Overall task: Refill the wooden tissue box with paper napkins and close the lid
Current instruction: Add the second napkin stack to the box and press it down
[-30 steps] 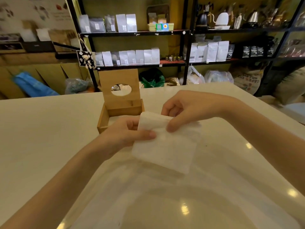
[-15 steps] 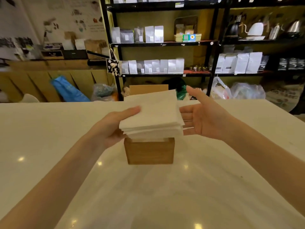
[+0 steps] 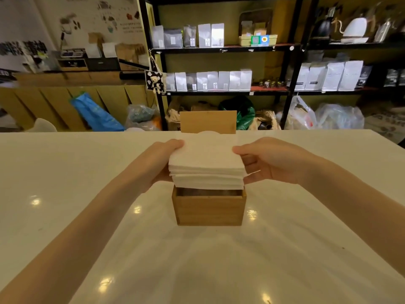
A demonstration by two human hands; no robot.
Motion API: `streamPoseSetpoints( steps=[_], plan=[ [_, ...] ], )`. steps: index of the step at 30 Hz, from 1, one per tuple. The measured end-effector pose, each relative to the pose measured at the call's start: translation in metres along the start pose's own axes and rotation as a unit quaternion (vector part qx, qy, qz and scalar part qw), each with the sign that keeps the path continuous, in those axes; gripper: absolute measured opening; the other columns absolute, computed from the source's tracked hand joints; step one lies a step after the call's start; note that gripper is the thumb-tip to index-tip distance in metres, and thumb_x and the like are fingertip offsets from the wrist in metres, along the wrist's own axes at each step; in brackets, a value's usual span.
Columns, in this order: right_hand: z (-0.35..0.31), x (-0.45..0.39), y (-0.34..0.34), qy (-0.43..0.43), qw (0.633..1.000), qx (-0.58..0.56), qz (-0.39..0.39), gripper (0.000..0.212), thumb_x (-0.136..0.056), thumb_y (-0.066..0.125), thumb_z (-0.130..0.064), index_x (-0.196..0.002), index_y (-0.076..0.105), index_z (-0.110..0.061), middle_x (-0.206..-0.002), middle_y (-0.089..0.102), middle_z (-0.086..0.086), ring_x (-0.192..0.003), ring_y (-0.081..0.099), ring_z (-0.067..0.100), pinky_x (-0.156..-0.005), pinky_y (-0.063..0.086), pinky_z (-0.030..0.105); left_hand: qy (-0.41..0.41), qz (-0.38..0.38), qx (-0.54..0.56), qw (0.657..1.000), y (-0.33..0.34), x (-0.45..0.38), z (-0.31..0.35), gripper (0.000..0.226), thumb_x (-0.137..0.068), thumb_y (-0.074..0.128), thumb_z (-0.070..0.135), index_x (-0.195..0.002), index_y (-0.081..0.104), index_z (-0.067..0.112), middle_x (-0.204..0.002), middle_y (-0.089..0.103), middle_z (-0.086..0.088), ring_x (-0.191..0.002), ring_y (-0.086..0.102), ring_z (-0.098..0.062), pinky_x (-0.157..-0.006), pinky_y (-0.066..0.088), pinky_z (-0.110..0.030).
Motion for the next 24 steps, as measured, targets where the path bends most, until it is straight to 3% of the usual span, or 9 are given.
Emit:
streamPoseSetpoints(
  steps=[2, 6, 11, 14, 17, 21, 24],
  plan=[
    [-0.001, -0.001, -0.003, -0.001, 1.0, 0.015, 0.0, 0.03, -0.091, 0.054, -0.025, -0.115, 0.059, -0.008, -0.105, 0.071, 0.014, -0.089, 0.068, 0.025, -0.074, 0.056, 0.035, -0.022, -0.021, 0.001, 1.0, -0.004, -0.003, 0.0, 0.01, -0.092, 0.048, 0.029, -0.086, 0.05, 0.022, -0.083, 0.061, -0.004, -0.074, 0.06, -0.015, -0.062, 0.05, -0.028],
    [-0.001, -0.003, -0.005, 0.007, 0.997, 0.07, 0.029, 0.029, -0.087, 0.058, -0.034, -0.104, 0.066, -0.012, -0.101, 0.072, 0.009, -0.076, 0.059, 0.017, -0.059, 0.042, 0.026, -0.035, -0.057, -0.033, 0.997, -0.01, -0.008, 0.001, 0.01, -0.089, 0.054, 0.029, -0.086, 0.056, 0.019, -0.085, 0.066, -0.003, -0.078, 0.064, -0.015, -0.065, 0.052, -0.029],
    [0.004, -0.005, -0.003, -0.015, 0.988, 0.132, 0.073, 0.025, -0.09, 0.053, -0.034, -0.086, 0.065, -0.012, -0.075, 0.062, 0.0, -0.064, 0.05, 0.013, -0.056, 0.037, 0.022, 0.021, -0.006, -0.112, 0.993, -0.007, -0.009, 0.0, 0.017, -0.089, 0.052, 0.037, -0.075, 0.056, 0.028, -0.084, 0.062, 0.005, -0.08, 0.057, -0.01, -0.079, 0.047, -0.03],
    [0.006, -0.005, 0.0, -0.046, 0.983, 0.16, 0.074, 0.024, -0.093, 0.048, -0.032, -0.095, 0.062, -0.012, -0.079, 0.062, -0.002, -0.071, 0.055, 0.012, -0.062, 0.043, 0.023, 0.094, 0.039, -0.134, 0.986, -0.004, -0.006, -0.004, 0.027, -0.091, 0.048, 0.039, -0.069, 0.059, 0.028, -0.075, 0.06, 0.007, -0.074, 0.053, -0.005, -0.07, 0.04, -0.022],
    [0.007, -0.004, 0.002, -0.051, 0.98, 0.173, 0.082, 0.026, -0.093, 0.047, -0.033, -0.105, 0.058, -0.013, -0.089, 0.061, -0.001, -0.086, 0.059, 0.015, -0.073, 0.051, 0.027, 0.102, 0.046, -0.132, 0.985, -0.001, -0.003, -0.013, 0.035, -0.092, 0.047, 0.036, -0.061, 0.056, 0.02, -0.066, 0.056, 0.004, -0.067, 0.051, -0.009, -0.065, 0.037, -0.023],
    [0.005, -0.003, 0.006, -0.038, 0.985, 0.148, 0.081, 0.027, -0.093, 0.049, -0.031, -0.11, 0.057, -0.011, -0.089, 0.06, 0.001, -0.082, 0.06, 0.015, -0.07, 0.055, 0.029, 0.084, 0.04, -0.109, 0.99, -0.001, -0.002, -0.016, 0.035, -0.091, 0.049, 0.035, -0.075, 0.063, 0.007, -0.075, 0.06, -0.006, -0.075, 0.054, -0.017, -0.07, 0.039, -0.029],
    [0.005, 0.002, 0.007, -0.024, 0.989, 0.123, 0.074, 0.031, -0.092, 0.051, -0.028, -0.114, 0.057, -0.007, -0.097, 0.063, 0.01, -0.077, 0.06, 0.017, -0.065, 0.057, 0.032, 0.074, 0.051, -0.102, 0.991, 0.001, 0.002, -0.015, 0.029, -0.091, 0.049, 0.034, -0.071, 0.063, 0.019, -0.076, 0.062, 0.001, -0.072, 0.056, -0.011, -0.064, 0.044, -0.024]
  ],
)
Point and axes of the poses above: each hand's wrist, its own x-axis away from the middle knuckle, its own y-axis out of the palm, z = x × y, the point moved 3 cm from there along -x, towards the middle knuckle
